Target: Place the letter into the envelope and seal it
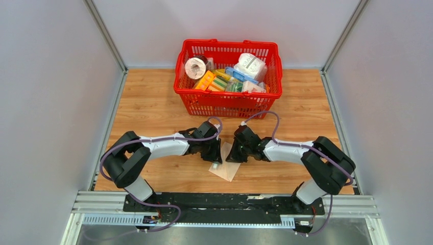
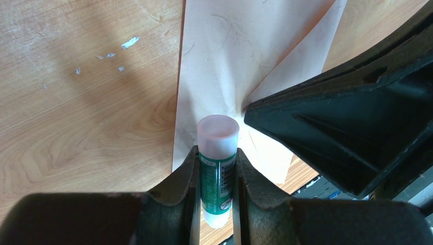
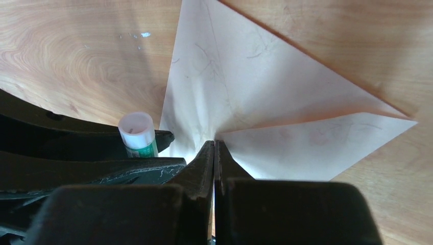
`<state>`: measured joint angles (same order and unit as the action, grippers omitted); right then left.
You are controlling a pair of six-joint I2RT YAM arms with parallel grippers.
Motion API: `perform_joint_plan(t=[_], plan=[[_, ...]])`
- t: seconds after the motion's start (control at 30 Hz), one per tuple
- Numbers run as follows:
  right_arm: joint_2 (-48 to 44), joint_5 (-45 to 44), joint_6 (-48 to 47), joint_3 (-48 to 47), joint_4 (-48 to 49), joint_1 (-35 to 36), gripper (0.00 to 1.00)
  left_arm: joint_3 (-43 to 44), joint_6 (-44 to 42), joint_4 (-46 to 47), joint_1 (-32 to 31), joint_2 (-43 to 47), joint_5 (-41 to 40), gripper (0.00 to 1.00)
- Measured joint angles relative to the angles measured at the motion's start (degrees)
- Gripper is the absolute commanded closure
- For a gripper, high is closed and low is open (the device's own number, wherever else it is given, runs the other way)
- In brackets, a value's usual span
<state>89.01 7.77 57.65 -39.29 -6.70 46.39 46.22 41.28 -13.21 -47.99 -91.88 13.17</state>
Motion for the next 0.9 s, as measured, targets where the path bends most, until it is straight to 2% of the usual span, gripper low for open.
perform_joint_plan(t=[0.57,0.7,0.9], plan=[[-2.01,-1.27,-3.06,1.05,-1.14,-5.14,1.00,-0.42,0.28,0.72,-0.11,0.15,0.00,1.00],[-1.97,-1.27,-3.80,0.83,-1.29,-3.85,1.00,-0.42,0.44,0.72,-0.11,0.15,0.00,1.00],[0.07,-0.13,-4.81,-1.36,-1.90,1.73,1.00,-0.42,0.94,0.70,-0.11,0.13,-0.22,1.00]])
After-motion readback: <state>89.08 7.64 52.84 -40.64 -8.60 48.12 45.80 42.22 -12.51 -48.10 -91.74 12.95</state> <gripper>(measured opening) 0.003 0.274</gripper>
